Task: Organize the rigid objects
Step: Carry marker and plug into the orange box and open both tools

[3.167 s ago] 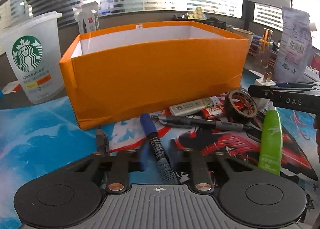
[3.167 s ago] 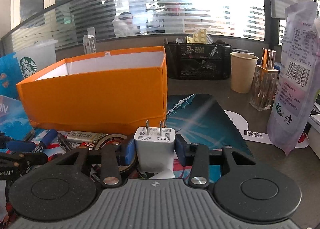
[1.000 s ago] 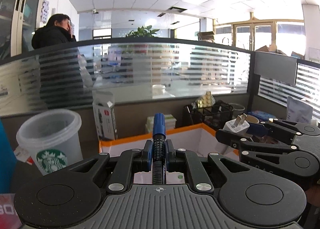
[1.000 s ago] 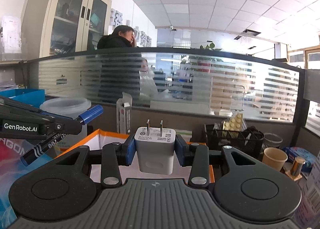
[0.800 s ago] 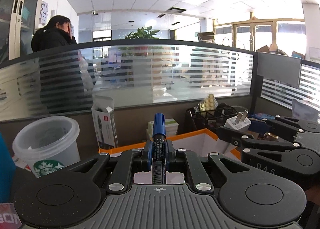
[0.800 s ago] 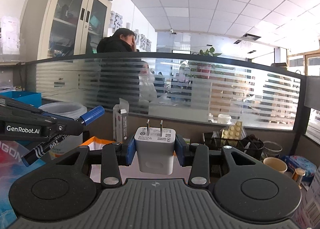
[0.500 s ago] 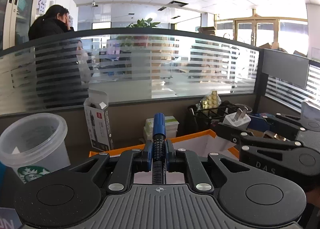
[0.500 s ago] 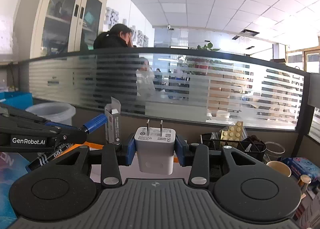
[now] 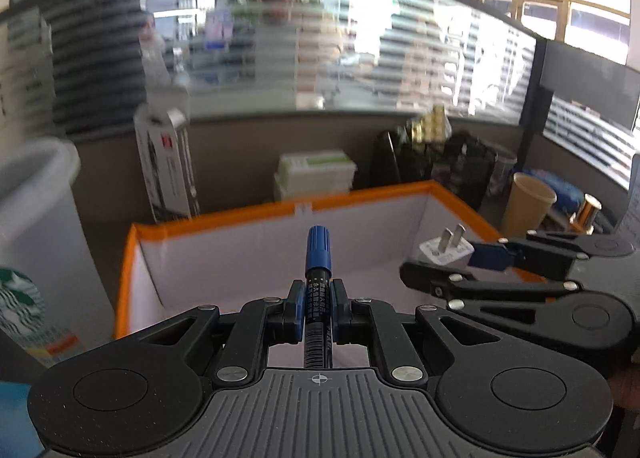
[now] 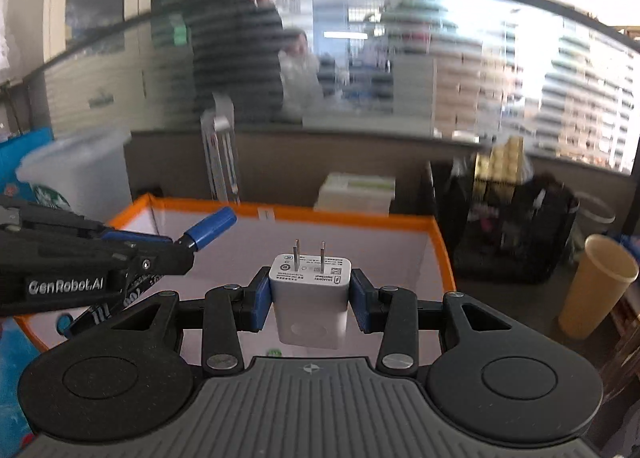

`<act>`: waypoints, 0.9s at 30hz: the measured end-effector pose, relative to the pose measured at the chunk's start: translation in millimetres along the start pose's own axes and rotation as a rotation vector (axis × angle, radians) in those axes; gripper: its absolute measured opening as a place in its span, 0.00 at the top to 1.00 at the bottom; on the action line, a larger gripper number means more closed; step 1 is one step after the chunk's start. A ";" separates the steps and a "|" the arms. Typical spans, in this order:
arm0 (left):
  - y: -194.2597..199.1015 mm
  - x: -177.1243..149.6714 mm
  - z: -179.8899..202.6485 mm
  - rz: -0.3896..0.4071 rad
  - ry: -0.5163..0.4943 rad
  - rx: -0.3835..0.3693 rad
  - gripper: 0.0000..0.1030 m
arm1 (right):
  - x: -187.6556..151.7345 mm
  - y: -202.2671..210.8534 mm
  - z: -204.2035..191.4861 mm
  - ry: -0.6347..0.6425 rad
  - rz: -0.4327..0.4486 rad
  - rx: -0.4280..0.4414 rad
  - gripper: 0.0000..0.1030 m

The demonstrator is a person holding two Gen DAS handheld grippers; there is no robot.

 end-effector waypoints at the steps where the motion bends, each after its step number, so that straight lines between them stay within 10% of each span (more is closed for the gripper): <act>1: -2.8 -4.0 0.6 -0.013 0.001 -0.002 0.90 | -1.8 -1.7 0.0 -0.003 -0.009 0.002 0.63; 27: -28.6 -41.6 5.1 -0.171 -0.016 0.010 0.89 | -27.4 -25.1 2.9 0.070 -0.193 -0.024 0.61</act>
Point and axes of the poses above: each gripper's, at about its wrist camera, not at the fingertips, and y roughly against the way its jaws point, z to its right, x to its top, the point moved 8 cm from there along -y, roughly the way its jaws point, and after that the axes turned 7 degrees about z, right-handed, at the moved point
